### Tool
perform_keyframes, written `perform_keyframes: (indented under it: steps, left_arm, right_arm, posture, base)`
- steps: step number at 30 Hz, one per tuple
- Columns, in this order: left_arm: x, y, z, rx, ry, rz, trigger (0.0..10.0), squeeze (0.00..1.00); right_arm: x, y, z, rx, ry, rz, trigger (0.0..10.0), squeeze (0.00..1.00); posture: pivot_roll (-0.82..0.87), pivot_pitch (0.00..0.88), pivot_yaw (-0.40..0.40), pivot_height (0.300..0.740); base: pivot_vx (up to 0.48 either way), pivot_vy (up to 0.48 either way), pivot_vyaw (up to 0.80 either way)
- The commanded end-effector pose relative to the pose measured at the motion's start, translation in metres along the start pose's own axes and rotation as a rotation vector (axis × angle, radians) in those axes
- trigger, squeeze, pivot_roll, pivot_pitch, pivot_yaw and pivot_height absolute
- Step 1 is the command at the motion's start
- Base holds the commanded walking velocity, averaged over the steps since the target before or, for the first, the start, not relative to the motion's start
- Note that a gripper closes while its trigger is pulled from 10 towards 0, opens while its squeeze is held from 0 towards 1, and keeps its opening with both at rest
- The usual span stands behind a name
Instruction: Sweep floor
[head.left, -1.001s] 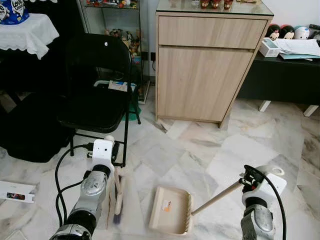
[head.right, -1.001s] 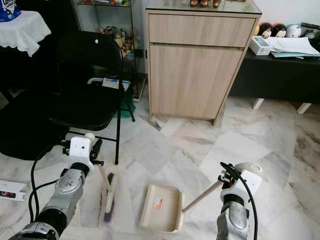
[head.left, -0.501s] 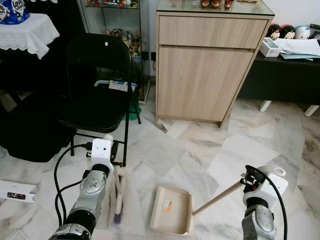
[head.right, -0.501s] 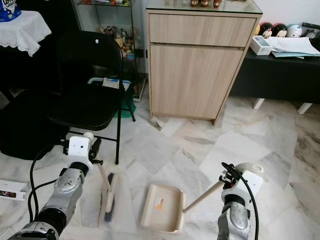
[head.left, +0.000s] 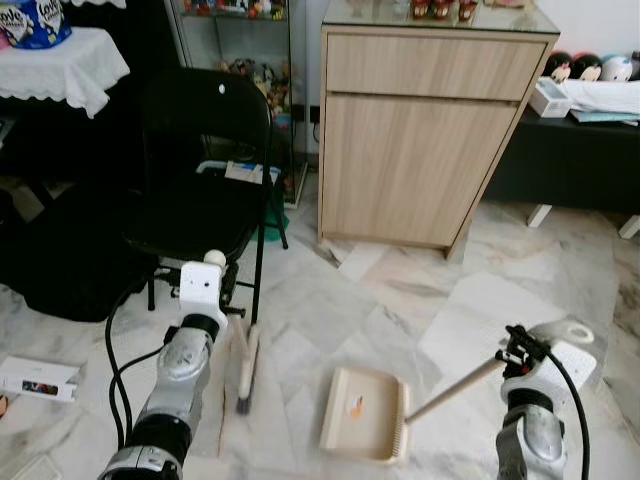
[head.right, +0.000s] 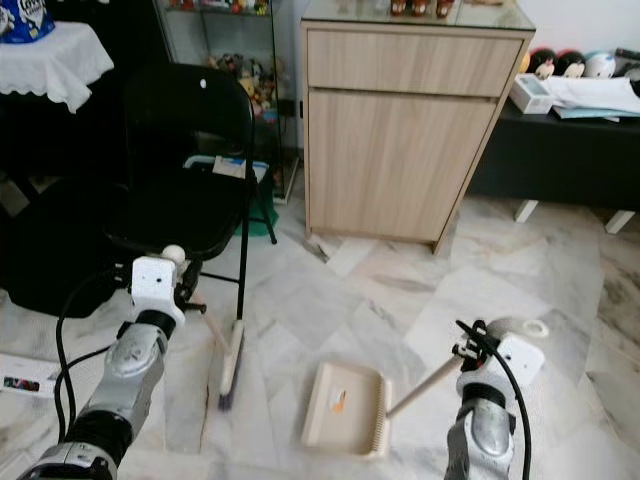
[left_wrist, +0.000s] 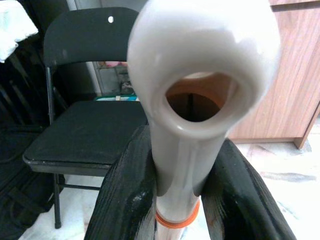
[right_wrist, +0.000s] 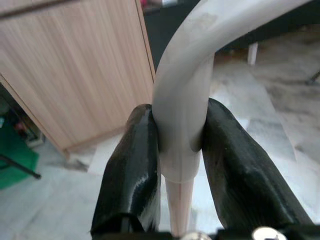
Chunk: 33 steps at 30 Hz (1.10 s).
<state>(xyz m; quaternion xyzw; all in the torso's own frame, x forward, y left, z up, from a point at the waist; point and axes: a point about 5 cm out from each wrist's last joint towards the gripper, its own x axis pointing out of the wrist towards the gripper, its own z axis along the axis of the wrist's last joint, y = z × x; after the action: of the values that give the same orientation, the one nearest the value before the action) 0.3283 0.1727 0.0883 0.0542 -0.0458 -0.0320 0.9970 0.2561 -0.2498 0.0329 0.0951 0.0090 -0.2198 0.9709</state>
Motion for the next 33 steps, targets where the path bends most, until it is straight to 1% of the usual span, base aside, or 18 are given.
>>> perform_keyframes:
  steps: [1,5,8,17,33]
  left_arm:
    - [0.0036,0.0004,0.0078,-0.001,-0.037,0.002,10.0,0.0]
    - [0.0043,-0.0011,0.0092,0.001,-0.04,-0.007,10.0,0.0]
    - [0.0048,-0.0018,0.0107,0.004,-0.045,-0.016,10.0,0.0]
    - [0.0049,0.0006,0.0123,0.009,-0.049,0.0,10.0,0.0]
    - [0.0063,-0.0039,0.0146,0.012,-0.052,-0.011,10.0,0.0]
  right_arm:
    - [0.0051,-0.0027,0.0173,-0.002,-0.085,-0.003,10.0,0.0]
    - [0.0069,-0.0028,0.0213,-0.006,-0.097,-0.002,10.0,0.0]
    - [0.0068,-0.0016,0.0234,-0.004,-0.102,0.003,10.0,0.0]
    - [0.0066,0.0012,0.0237,-0.003,-0.089,0.008,10.0,0.0]
    - [0.0046,0.0058,0.0181,0.005,-0.056,0.016,10.0,0.0]
  posture:
    - [-0.01,0.0,-0.013,0.74]
    - [-0.01,0.0,-0.014,0.74]
    - [-0.01,0.0,-0.015,0.74]
    - [0.0,0.025,-0.021,0.74]
    - [0.0,0.041,-0.018,0.74]
  base:
    - [0.0,0.0,0.0]
    - [0.0,0.0,0.0]
    - [0.0,0.0,0.53]
    - [0.0,0.0,0.8]
    - [0.0,0.0,0.8]
